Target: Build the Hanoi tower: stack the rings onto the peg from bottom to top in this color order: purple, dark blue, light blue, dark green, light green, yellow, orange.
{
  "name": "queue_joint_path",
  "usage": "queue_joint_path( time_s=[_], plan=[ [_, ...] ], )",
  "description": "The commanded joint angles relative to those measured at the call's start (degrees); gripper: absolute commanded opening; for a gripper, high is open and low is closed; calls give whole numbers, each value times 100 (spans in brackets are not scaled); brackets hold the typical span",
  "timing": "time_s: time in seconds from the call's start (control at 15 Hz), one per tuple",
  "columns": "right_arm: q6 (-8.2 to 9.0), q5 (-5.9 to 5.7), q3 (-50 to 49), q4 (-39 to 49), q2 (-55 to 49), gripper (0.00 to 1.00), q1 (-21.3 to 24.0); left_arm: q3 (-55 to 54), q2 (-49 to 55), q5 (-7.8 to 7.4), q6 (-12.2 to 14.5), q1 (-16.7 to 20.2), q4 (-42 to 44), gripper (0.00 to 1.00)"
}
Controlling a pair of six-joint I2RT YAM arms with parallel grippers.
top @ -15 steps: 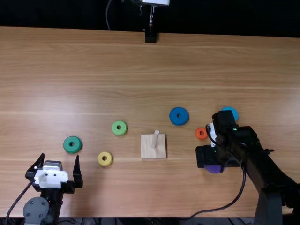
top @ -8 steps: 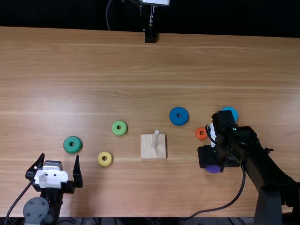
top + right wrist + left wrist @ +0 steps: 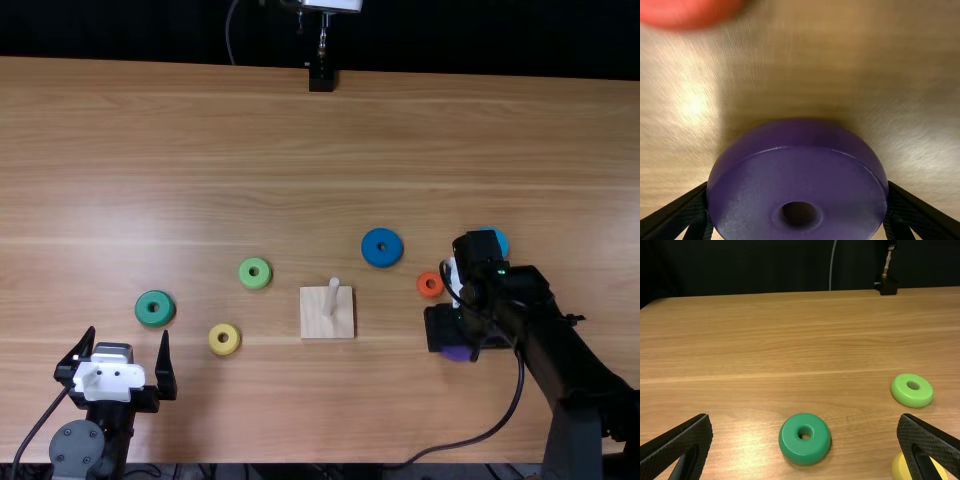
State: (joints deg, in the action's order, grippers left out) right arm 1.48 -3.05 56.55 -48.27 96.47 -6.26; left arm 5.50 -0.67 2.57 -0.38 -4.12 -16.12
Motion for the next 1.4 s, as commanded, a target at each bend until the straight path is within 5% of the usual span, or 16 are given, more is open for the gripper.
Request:
queue_joint_path(
  time_s=[0.0, 0.33, 0.4, 0.53, 0.6, 0.73, 0.93, 1.13, 1.33],
  plan=[
    [42, -117, 558, 43, -49, 0, -51, -312, 67, 38, -46, -1, -65, 100],
    [11, -43, 1297, -83, -998, 0, -358, -312, 67, 38, -46, -1, -65, 100],
    [-32, 31, 1464, -252, -1007, 0, -613, -312, 67, 38, -46, -1, -65, 100],
    [-369, 474, 2017, -1296, -998, 0, -912, -312, 67, 38, -46, -1, -65, 100],
    [-601, 516, 2343, -1834, -998, 0, -1079, -312, 67, 38, -46, -1, -65, 100],
    [-854, 516, 3002, -2562, -998, 0, -1501, -312, 67, 38, -46, -1, -65, 100],
    [-928, 516, 3872, -2878, -963, 0, -1879, -312, 67, 38, -46, -1, -65, 100],
    [-1181, 516, 4434, -2963, -910, 0, -2239, -312, 67, 38, -46, -1, -65, 100],
    [-1171, 516, 4865, -2963, -383, 0, -2441, -312, 67, 38, -46, -1, -65, 100]
  ],
)
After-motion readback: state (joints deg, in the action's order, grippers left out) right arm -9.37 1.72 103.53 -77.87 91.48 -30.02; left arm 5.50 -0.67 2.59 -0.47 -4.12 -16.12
